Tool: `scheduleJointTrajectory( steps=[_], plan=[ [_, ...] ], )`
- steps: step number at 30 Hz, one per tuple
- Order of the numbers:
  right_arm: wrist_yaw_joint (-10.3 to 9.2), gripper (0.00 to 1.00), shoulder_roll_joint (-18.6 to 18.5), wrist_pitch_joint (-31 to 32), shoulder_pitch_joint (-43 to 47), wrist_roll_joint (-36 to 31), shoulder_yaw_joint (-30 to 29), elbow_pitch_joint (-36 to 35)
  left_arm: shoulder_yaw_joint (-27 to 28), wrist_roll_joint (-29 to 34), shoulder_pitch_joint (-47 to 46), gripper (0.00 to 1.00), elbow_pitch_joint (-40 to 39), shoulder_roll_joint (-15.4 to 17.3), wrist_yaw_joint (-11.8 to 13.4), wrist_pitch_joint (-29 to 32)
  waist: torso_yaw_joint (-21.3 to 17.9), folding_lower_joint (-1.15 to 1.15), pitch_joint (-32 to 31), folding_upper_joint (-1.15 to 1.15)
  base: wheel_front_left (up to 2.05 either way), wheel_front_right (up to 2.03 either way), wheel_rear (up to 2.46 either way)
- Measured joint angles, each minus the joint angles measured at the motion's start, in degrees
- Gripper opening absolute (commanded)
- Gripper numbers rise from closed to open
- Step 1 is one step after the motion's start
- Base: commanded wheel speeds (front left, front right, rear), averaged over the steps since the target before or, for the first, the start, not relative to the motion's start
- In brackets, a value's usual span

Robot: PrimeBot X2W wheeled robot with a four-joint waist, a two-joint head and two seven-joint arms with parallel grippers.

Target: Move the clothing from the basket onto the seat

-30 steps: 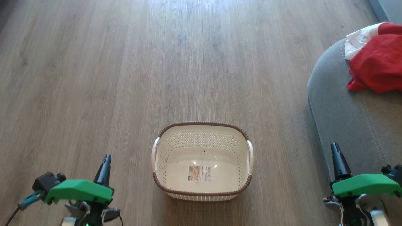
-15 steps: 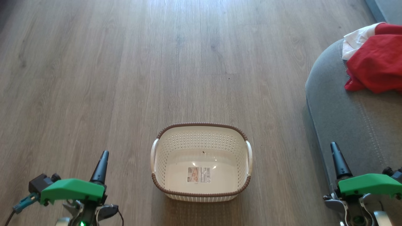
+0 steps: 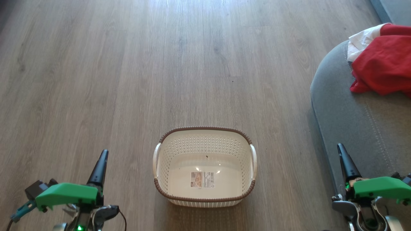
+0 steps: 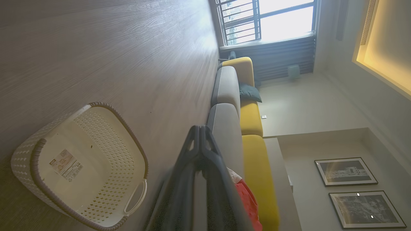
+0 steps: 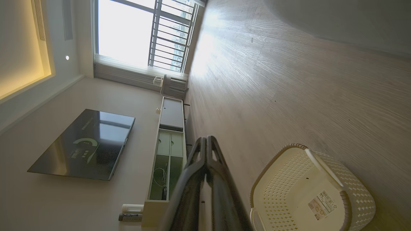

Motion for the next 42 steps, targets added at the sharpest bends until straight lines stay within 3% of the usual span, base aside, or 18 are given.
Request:
scheduleJointTrajectory(
  steps=[21, 42],
  plan=[
    [-0.01, 0.00, 0.00, 3.19, -0.84, 14.95, -0.19, -0.32, 3.56, -10.49, 0.00, 0.00, -1.48, -1.40, -2.55, 3.02, -0.56, 0.00, -0.42, 0.00, 0.00, 0.00, 0.00],
    [-0.01, 0.00, 0.00, 3.19, -0.84, 15.33, -0.20, -0.33, 3.85, -10.69, 0.00, 0.00, -1.57, -1.54, -2.55, 3.02, -0.56, 0.00, -0.42, 0.00, 0.00, 0.00, 0.00]
  ],
)
